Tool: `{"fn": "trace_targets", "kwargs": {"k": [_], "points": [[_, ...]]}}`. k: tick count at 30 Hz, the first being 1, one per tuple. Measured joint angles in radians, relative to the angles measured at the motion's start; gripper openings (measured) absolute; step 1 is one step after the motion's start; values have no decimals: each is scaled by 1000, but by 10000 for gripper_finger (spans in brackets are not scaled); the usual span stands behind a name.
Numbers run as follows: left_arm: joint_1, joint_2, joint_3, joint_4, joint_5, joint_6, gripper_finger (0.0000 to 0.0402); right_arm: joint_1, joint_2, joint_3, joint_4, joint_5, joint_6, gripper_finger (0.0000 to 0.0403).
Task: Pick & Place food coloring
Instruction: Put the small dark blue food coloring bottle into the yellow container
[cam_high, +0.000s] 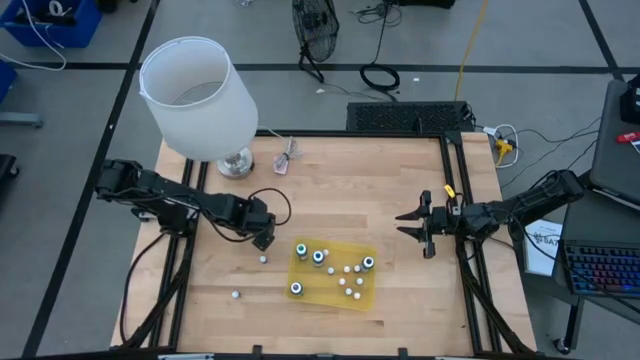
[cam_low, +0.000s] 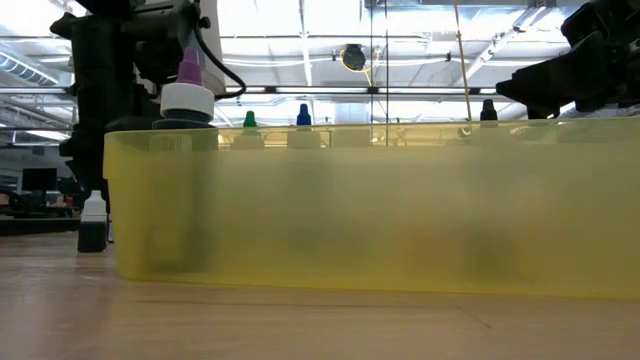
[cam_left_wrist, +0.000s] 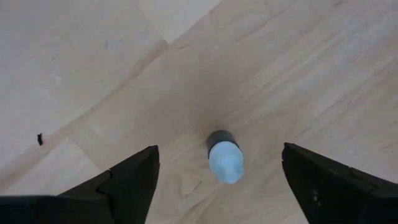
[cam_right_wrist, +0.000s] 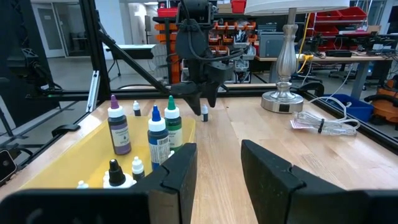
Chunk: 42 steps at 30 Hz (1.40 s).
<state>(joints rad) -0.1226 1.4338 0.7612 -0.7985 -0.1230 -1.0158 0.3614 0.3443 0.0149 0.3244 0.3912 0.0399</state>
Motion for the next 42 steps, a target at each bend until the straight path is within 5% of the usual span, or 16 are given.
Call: {"fn": "trace_targets", "kwargs": {"k": [19,42], "points": [[0,0,0,-1,-8,-14,170,0,0,0,0,0,0,114],[12,0,1,18,-2,16,155,0,0,0,0,0,0,114]]}}
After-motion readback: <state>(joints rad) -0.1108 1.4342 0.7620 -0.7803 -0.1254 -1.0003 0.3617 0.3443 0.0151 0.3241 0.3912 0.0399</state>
